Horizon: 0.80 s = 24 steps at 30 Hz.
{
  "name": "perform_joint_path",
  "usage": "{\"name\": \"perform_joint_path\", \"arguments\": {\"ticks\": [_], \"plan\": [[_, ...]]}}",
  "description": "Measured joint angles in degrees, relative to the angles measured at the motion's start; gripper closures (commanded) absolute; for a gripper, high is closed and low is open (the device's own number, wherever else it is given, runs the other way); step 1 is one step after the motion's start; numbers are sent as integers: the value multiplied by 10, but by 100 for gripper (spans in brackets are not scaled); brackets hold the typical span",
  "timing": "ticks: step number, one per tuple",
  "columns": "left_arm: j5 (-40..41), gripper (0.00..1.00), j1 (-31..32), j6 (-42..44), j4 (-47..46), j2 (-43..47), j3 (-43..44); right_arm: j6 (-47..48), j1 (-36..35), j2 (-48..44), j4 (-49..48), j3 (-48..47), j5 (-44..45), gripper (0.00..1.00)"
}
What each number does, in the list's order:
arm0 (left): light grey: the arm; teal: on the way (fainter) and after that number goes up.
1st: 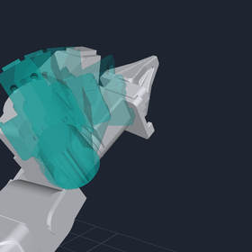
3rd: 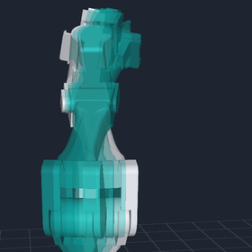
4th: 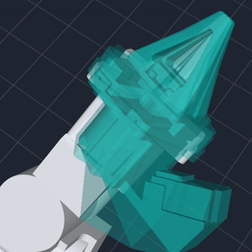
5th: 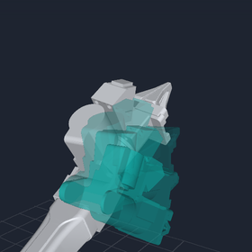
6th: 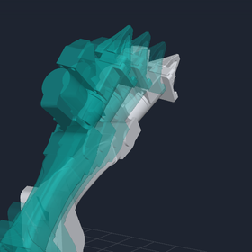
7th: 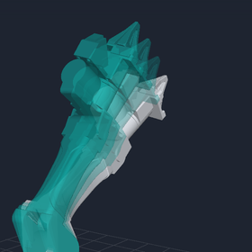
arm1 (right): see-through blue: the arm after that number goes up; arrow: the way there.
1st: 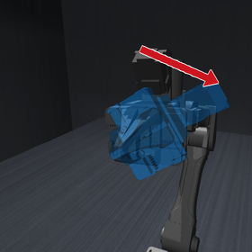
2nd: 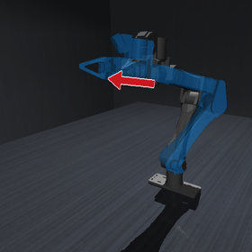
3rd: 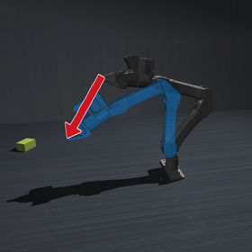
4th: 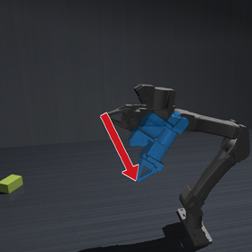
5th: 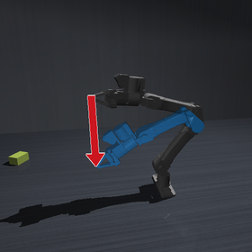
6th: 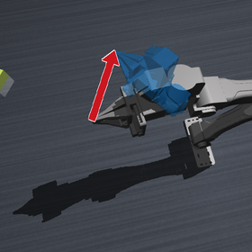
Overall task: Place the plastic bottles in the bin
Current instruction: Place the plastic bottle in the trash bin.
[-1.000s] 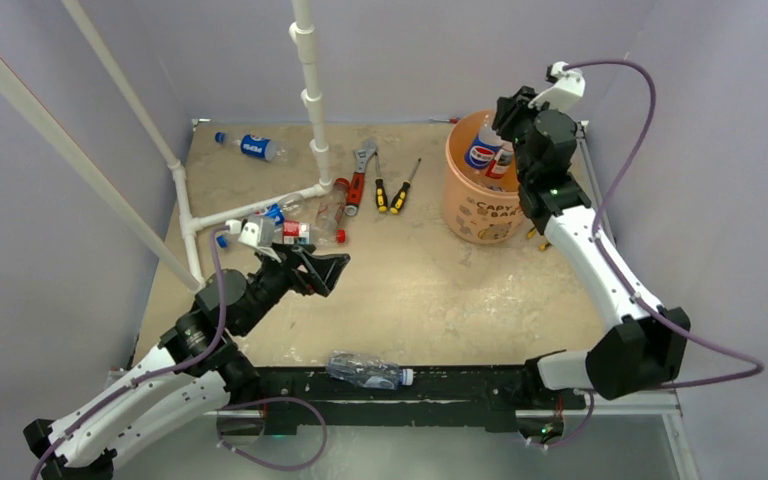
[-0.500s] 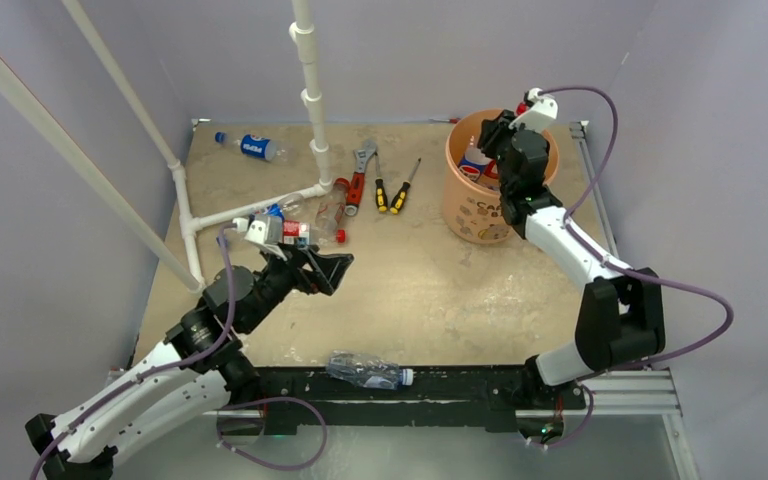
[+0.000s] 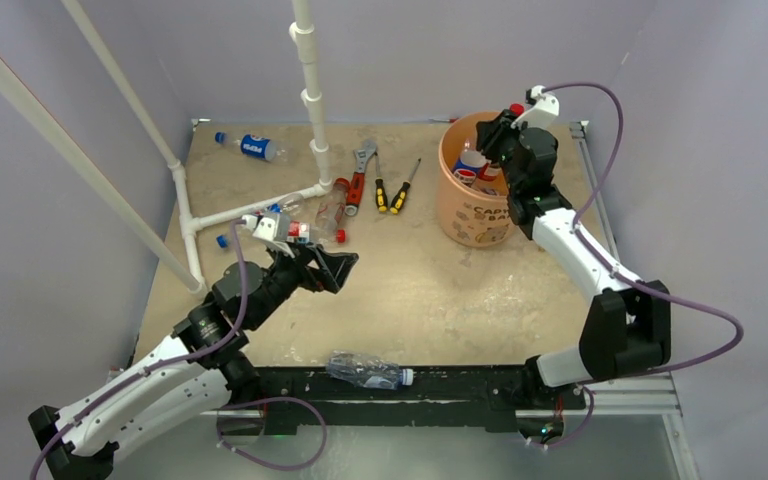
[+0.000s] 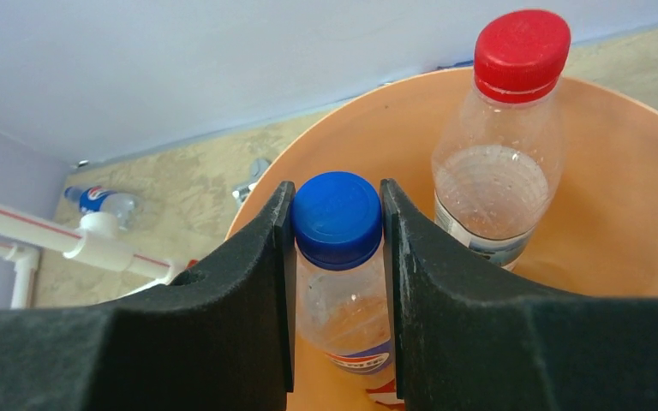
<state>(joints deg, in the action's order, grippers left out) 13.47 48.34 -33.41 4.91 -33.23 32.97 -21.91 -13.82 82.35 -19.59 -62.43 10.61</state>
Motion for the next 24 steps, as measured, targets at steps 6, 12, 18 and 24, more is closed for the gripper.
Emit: {"name": "perform_joint_path", "arguments": {"ticks": [6,12,18,24], "plan": [[-3,6,0,0,-9,-5,0,-18,0,-13,20,-8,-23,100],[-3,6,0,0,-9,-4,0,-11,0,-21,38,-25,-24,100],[-5,7,0,-1,-9,-2,0,8,0,-17,44,-5,6,100],[-7,7,0,-6,-5,-2,0,-3,0,-16,-4,30,19,50]]}}
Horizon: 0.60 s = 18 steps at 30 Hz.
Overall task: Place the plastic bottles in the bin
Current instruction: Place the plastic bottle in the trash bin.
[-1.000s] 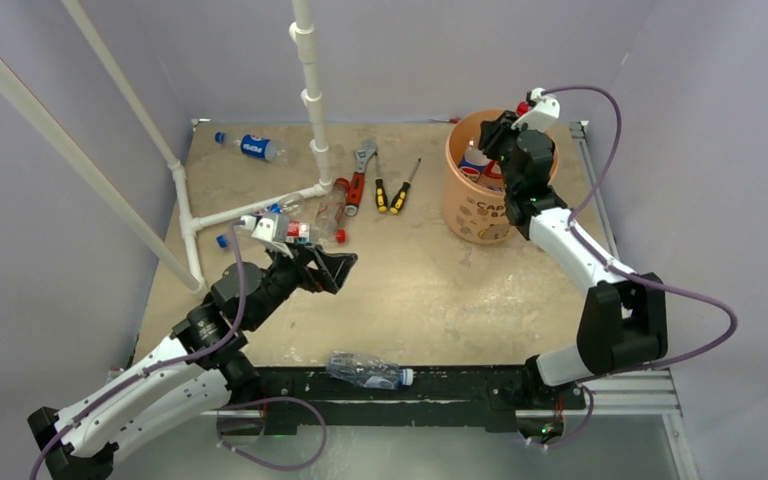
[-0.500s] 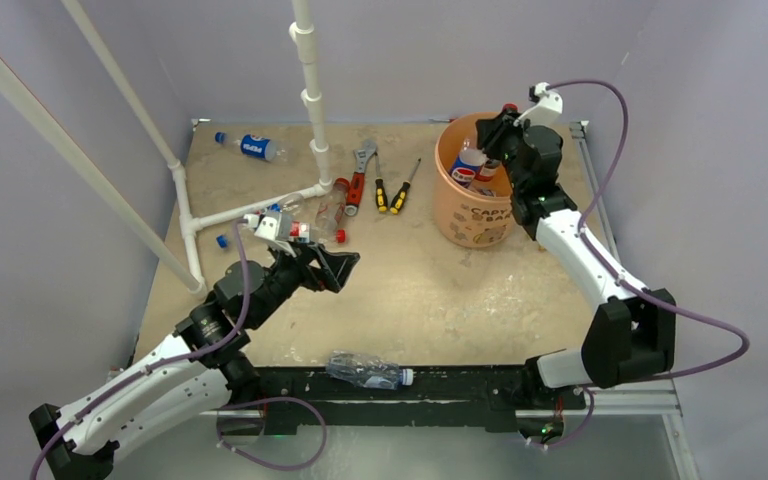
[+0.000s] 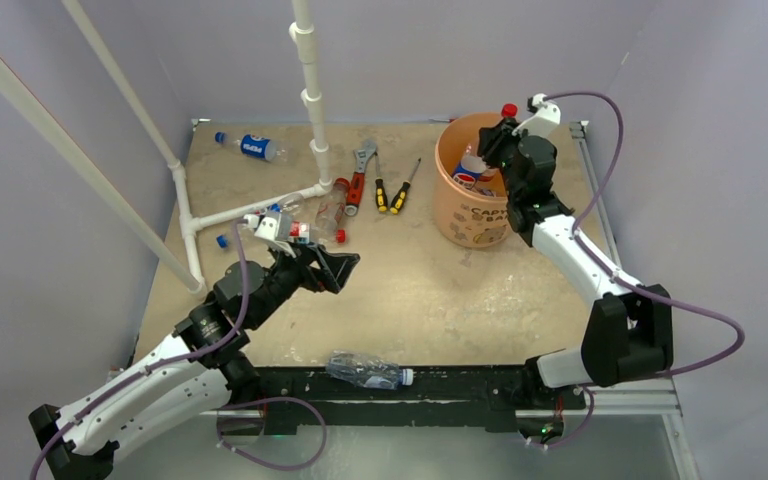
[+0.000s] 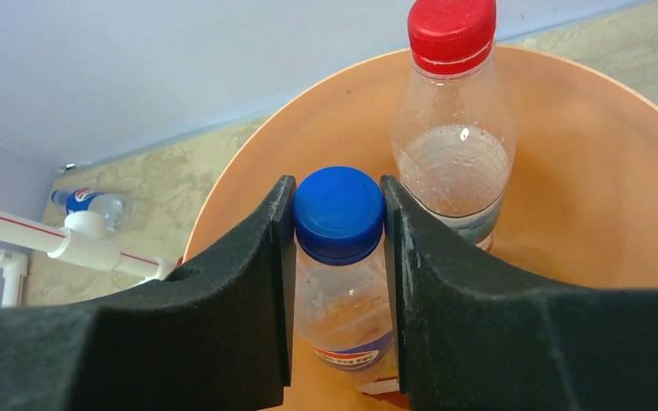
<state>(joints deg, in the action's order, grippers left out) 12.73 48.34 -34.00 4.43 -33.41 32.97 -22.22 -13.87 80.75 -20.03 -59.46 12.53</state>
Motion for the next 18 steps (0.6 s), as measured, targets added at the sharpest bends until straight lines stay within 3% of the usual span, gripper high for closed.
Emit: {"name": "perform_joint_path", "arguments": {"ticks": [2,8,15,18], "plan": [[-1,7,0,-2,0,-1,0,-1,0,0,-3,2,0,36],[-4,8,0,-15,0,-3,0,4,0,-1,58,5,0,17],[-5,8,0,-24,2,-6,0,2,0,-17,134,-75,0,2],[-5,8,0,-24,8,-7,0,1,0,-45,158,-113,0,1]]}}
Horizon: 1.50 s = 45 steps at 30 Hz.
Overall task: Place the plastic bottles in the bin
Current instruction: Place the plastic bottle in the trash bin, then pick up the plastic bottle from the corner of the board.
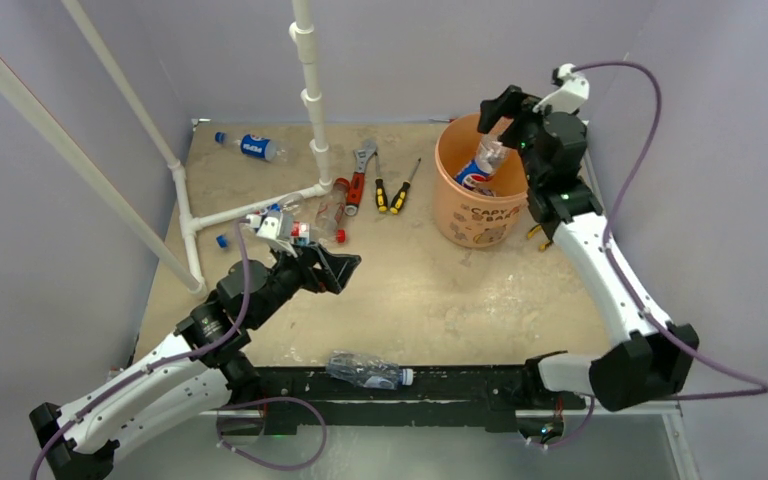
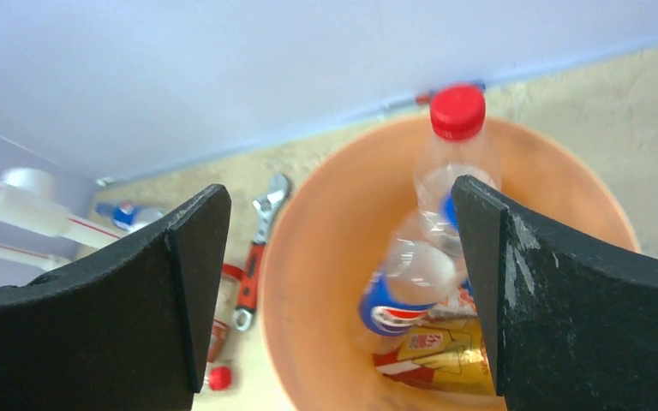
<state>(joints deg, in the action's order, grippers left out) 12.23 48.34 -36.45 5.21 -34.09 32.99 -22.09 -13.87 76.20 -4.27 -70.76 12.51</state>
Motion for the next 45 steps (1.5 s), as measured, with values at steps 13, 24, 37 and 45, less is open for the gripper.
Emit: {"name": "perform_joint_path", "arguments": {"ticks": [13,24,37,45], "plan": [[49,3,0,12,28,5,14,-19,0,-261,65,13,-48,1],[128,1,0,-7,32,3,16,-48,0,-440,106,156,-165,1],[281,1,0,-261,280,83,10,-101,-2,-601,127,339,-344,2],[252,1,0,-422,443,55,-6,-144,-2,-613,97,426,-458,3]]}}
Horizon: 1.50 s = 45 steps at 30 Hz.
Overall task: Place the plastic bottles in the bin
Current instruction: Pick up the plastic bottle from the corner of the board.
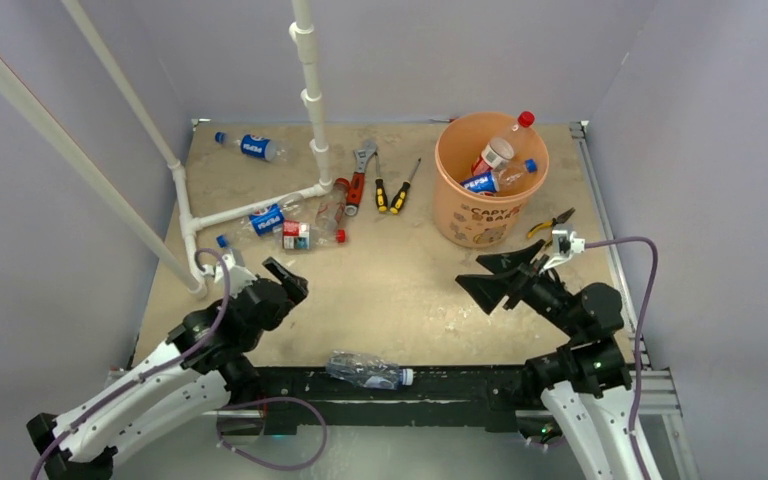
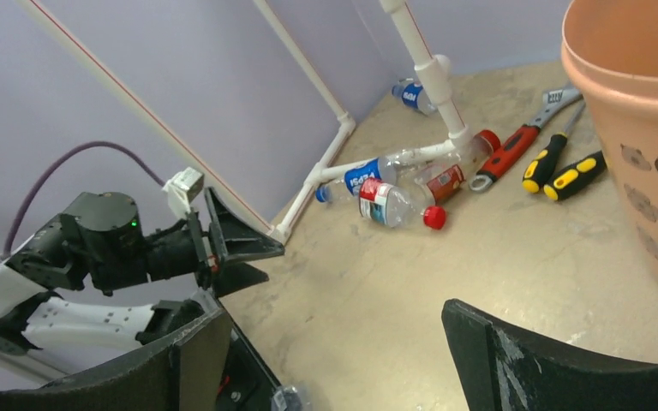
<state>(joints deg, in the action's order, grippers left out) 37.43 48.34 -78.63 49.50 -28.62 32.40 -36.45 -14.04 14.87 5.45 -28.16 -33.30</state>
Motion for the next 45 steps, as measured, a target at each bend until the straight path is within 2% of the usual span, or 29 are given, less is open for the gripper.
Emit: {"name": "perform_joint_path", "arguments": {"ticks": [8,12,17,20,25,30,37,42,45], "plan": [[-115,1,0,-23,-30,-127,-45,1,0,3,15,43,-29,5],[-156,1,0,-21,-45,-172,-56,3,0,33,20,76,-45,8],[-194,5,0,10,-80,-155,-76,-13,-2,83,-9,131,-70,10],[-238,7,0,45,-139,-121,-109,-34,-11,88,-33,158,-72,11],[-316,7,0,89,-217,-97,-161,-49,-76,106,-74,166,-50,12],[-362,5,1,169,-226,-97,-146,-67,-177,125,-120,198,-9,12],[-394,1,9,253,-254,-54,-96,-81,-200,126,-136,221,26,12],[-401,1,63,296,-282,-70,-71,-81,-201,93,-131,221,39,13],[-363,1,149,305,-284,-110,-57,-81,-201,93,-130,221,40,16]]}}
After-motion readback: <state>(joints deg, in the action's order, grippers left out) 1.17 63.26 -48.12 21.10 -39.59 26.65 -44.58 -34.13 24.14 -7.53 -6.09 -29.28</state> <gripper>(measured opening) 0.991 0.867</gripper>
